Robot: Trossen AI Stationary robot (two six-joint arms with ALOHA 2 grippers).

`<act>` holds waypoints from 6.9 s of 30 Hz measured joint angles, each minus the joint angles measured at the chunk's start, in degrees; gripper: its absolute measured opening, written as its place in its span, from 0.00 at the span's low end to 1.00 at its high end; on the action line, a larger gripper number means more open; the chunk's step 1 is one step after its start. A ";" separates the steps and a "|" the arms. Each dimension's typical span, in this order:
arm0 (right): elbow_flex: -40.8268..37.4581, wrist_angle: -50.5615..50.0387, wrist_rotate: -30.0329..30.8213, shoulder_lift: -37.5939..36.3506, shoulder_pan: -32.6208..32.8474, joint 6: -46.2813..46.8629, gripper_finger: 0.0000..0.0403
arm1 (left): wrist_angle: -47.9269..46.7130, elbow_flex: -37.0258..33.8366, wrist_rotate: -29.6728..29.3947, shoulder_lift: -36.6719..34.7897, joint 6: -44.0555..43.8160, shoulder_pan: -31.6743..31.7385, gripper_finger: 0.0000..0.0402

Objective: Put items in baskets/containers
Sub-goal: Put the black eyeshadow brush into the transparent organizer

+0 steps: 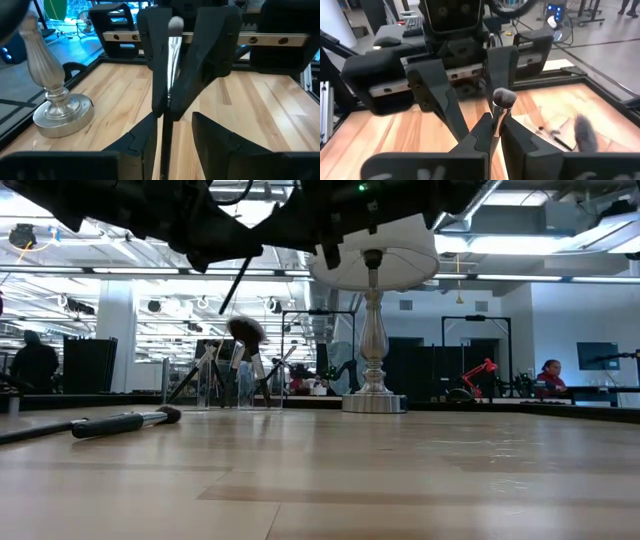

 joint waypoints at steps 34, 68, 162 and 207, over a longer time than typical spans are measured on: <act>1.77 -4.99 0.21 -4.19 -0.22 -1.59 0.12 | 0.53 0.09 -4.26 -2.49 -1.93 0.01 0.04; 1.80 -20.12 0.01 -7.22 2.70 -1.53 0.15 | 13.95 -26.10 -20.90 -18.04 -3.33 10.73 0.04; 9.72 -59.55 4.55 -7.41 5.31 13.39 0.29 | -59.18 16.37 3.31 21.20 -78.24 -23.95 0.36; 9.71 -58.29 4.44 -7.39 4.22 12.89 0.30 | -47.41 12.98 -3.07 27.47 -81.27 -20.68 0.30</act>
